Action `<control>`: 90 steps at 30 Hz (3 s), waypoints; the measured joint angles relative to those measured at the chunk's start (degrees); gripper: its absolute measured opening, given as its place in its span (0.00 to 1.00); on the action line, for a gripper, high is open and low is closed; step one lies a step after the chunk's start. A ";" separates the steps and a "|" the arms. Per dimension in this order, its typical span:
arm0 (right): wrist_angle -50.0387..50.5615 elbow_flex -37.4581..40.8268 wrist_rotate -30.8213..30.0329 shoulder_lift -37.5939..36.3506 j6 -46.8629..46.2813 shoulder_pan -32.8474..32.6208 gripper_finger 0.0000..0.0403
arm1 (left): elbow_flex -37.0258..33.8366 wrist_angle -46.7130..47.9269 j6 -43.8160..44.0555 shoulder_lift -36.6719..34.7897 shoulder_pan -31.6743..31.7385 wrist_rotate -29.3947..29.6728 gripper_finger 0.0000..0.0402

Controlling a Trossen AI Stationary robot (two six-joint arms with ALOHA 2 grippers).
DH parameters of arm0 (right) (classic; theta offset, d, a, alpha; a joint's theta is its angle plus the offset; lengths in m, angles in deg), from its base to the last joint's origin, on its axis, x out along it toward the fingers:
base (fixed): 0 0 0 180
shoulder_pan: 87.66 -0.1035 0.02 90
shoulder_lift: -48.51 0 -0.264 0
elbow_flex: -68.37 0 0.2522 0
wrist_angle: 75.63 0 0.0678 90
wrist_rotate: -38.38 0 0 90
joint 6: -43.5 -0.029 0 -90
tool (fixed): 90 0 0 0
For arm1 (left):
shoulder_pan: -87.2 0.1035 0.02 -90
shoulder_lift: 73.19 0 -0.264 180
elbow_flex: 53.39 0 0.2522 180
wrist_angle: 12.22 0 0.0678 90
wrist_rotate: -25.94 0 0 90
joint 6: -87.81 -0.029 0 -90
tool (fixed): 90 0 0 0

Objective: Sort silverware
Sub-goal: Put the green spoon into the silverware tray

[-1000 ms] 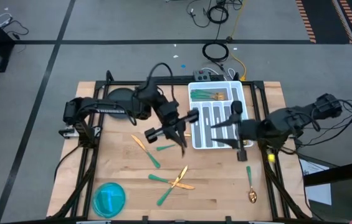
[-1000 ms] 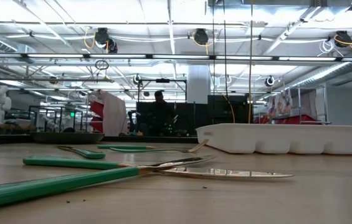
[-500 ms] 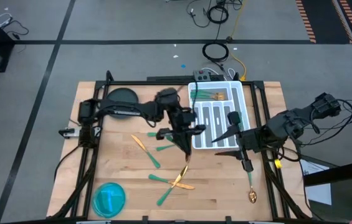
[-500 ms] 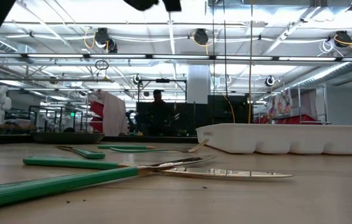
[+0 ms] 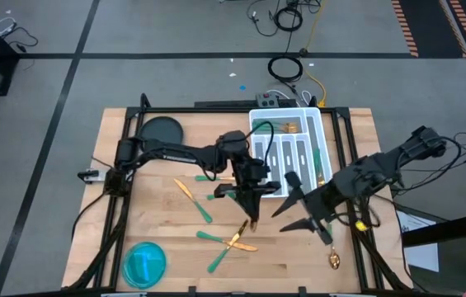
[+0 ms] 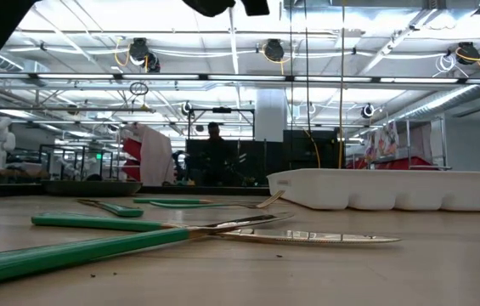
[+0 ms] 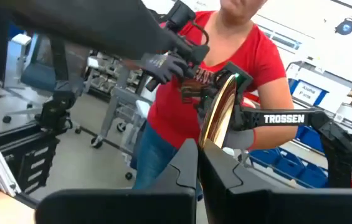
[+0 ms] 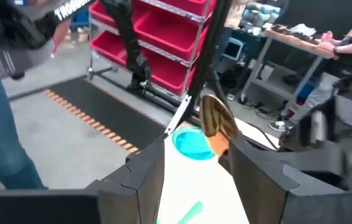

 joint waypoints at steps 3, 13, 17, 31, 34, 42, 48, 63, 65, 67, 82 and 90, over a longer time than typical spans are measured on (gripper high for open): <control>-1.54 0.02 1.45 2.00 0.78 0.00 0.42 | 0.98 0.95 0.07 0.92 -0.05 -0.37 0.01; -4.31 0.02 4.15 3.08 0.76 0.00 0.42 | 1.20 7.70 -0.42 1.23 -0.40 -2.11 0.01; -4.94 0.02 4.29 3.08 0.85 0.00 0.42 | 1.20 9.51 -0.13 1.23 -1.10 -3.49 0.01; 12.43 -9.76 4.46 2.45 -14.58 -2.85 0.42 | 1.18 23.21 0.00 1.29 -0.21 2.67 0.01; 27.50 -16.40 -5.05 5.13 -8.09 -3.90 0.42 | 1.18 23.72 2.48 1.63 0.30 3.74 0.01; 49.41 -28.07 -8.22 17.88 3.22 -5.53 0.42 | 1.18 23.51 4.46 1.63 0.04 2.76 0.01; 50.82 -31.70 -12.55 21.92 9.39 -6.99 0.42 | 1.18 24.88 4.46 1.63 -0.06 2.71 0.01; 49.02 -37.51 -19.62 23.17 22.25 -8.57 0.42 | 1.18 24.86 5.00 2.52 0.27 2.37 0.01; 48.00 -37.51 -18.23 23.88 23.48 -8.33 0.42 | 1.18 24.90 4.83 2.59 0.28 2.54 0.01; 47.07 -37.51 -16.16 24.67 23.97 -7.96 0.42 | 1.18 24.90 4.59 2.59 0.21 2.82 0.01; 46.31 -37.51 -11.64 25.61 24.75 -6.28 0.24 | 1.18 24.79 5.59 2.62 -0.07 3.94 0.01; 46.31 -37.51 -9.08 25.63 25.06 -4.81 0.18 | 1.18 24.77 5.90 2.66 -0.22 4.03 0.01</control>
